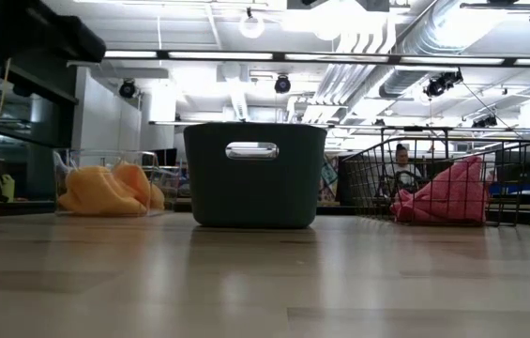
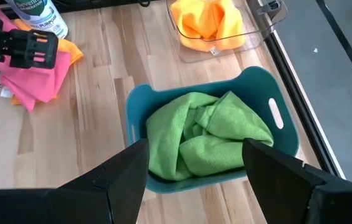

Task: Sort microfiber towel by color & place in baskets
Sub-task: Put the pink microfiber cloth into the wire basket

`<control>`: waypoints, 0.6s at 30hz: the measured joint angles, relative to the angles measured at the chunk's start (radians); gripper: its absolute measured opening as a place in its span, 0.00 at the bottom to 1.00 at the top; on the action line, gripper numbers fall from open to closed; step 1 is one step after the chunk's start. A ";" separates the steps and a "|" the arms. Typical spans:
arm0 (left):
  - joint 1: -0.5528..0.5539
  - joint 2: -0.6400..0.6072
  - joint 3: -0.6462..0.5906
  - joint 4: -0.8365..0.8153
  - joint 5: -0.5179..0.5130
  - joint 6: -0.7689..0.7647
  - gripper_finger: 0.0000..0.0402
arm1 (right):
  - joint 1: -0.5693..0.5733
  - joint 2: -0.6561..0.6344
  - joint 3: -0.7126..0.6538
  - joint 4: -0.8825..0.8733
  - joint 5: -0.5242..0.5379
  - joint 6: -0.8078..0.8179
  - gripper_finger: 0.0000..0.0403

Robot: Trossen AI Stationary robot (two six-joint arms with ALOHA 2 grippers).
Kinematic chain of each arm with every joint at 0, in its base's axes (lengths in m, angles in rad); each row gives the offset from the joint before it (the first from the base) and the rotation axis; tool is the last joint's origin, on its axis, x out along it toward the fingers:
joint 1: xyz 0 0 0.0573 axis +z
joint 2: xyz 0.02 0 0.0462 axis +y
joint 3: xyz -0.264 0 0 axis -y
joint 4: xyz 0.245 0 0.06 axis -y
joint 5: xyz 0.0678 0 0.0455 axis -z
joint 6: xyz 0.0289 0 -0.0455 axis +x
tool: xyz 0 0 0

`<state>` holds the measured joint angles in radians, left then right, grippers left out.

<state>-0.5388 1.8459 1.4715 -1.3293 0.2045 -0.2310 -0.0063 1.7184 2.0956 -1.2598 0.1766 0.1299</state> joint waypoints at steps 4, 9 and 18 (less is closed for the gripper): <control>-0.036 0.023 -0.011 0.020 -0.017 0.031 0.46 | 0.000 0.000 0.000 0.000 0.000 0.000 0.63; -0.050 0.024 -0.069 0.070 -0.069 -0.002 0.46 | 0.000 0.000 0.000 0.000 0.000 0.000 0.63; -0.043 0.024 -0.109 0.114 -0.163 0.000 0.20 | 0.000 -0.005 0.000 -0.001 0.000 0.000 0.63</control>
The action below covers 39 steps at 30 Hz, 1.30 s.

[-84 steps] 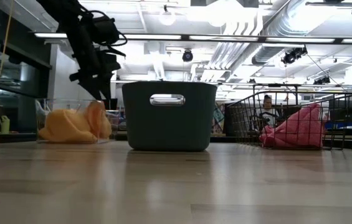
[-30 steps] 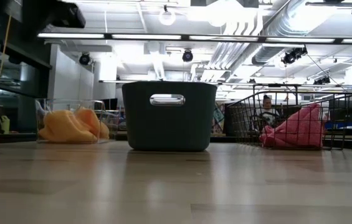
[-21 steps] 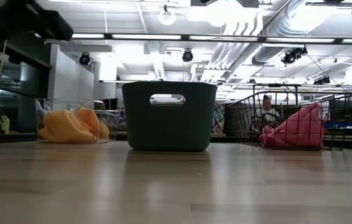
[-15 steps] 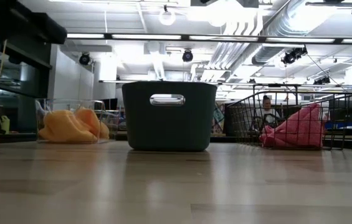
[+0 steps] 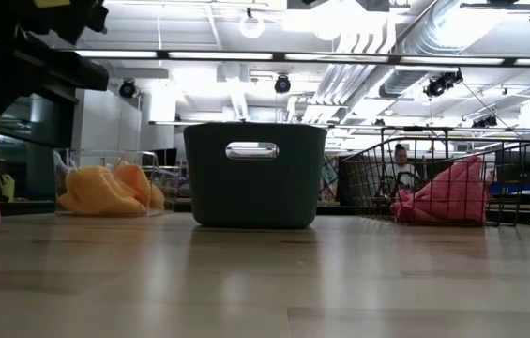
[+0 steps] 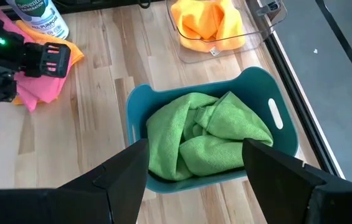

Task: Sort microfiber towel by color & place in baskets
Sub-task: Put the pink microfiber cloth into the wire basket

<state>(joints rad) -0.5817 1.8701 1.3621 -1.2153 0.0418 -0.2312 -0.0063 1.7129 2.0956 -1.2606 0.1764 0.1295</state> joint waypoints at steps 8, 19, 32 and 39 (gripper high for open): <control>0.094 -0.161 0.054 -0.075 -0.142 0.010 0.01 | 0.012 -0.056 0.017 -0.025 -0.001 0.011 0.63; 0.359 -0.386 0.492 0.002 -0.493 0.178 0.00 | 0.123 -0.170 0.018 -0.005 -0.029 0.107 0.63; 0.462 -0.379 0.802 0.207 -0.509 0.469 0.00 | 0.159 -0.051 0.016 0.390 0.148 -0.062 0.63; 0.462 -0.361 0.801 0.301 -0.516 0.512 0.00 | 0.126 0.057 0.016 0.618 0.147 -0.179 0.63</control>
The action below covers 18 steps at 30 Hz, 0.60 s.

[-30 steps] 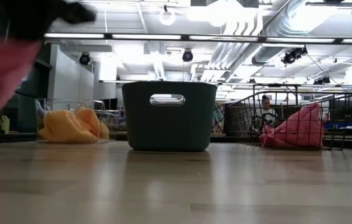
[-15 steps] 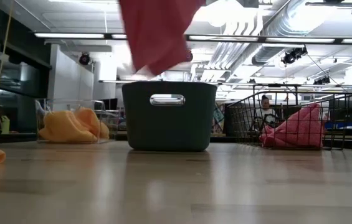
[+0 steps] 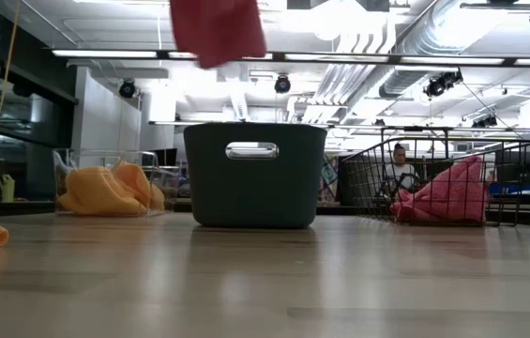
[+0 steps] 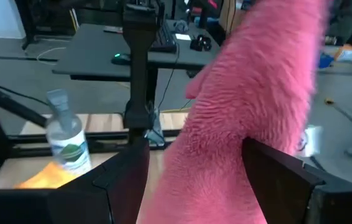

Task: Sort microfiber towel by color & place in baskets
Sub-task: Put the pink microfiber cloth into the wire basket

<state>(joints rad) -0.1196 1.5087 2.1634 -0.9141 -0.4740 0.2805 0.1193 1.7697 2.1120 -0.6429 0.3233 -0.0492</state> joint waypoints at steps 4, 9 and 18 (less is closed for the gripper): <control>0.000 0.018 0.000 0.052 0.000 0.002 0.00 | -0.009 0.059 0.000 0.078 0.062 -0.039 0.63; -0.001 0.032 0.000 0.057 0.015 -0.003 0.00 | -0.005 0.095 0.000 0.124 0.209 -0.058 0.63; -0.008 0.003 0.000 0.074 -0.099 -0.016 0.00 | 0.061 0.084 0.007 0.173 0.351 -0.168 0.63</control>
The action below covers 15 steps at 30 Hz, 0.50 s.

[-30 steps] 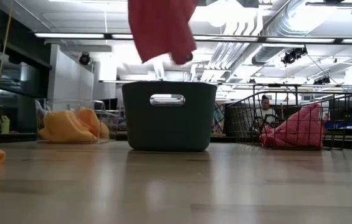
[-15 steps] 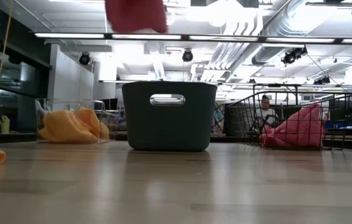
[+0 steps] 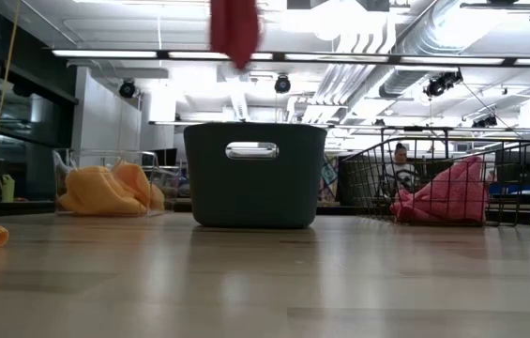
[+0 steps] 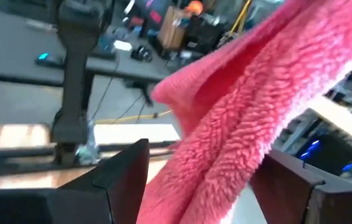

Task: Sort microfiber towel by color & place in baskets
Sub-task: Put the pink microfiber cloth into the wire basket

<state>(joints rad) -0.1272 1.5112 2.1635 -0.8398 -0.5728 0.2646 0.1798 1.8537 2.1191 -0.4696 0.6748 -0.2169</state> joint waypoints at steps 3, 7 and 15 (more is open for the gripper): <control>0.000 -0.001 0.000 0.044 -0.017 -0.019 0.00 | 0.009 -0.002 0.002 0.065 0.059 -0.019 0.63; -0.003 0.003 0.000 0.111 -0.012 -0.053 0.00 | 0.000 -0.002 0.002 0.159 0.082 -0.030 0.63; -0.013 0.020 0.000 0.157 0.107 -0.113 0.00 | -0.038 -0.002 0.003 0.183 0.085 0.018 0.48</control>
<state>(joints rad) -0.1401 1.5314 2.1632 -0.6830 -0.4656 0.1511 0.1418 1.8515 2.1220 -0.2865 0.7595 -0.1986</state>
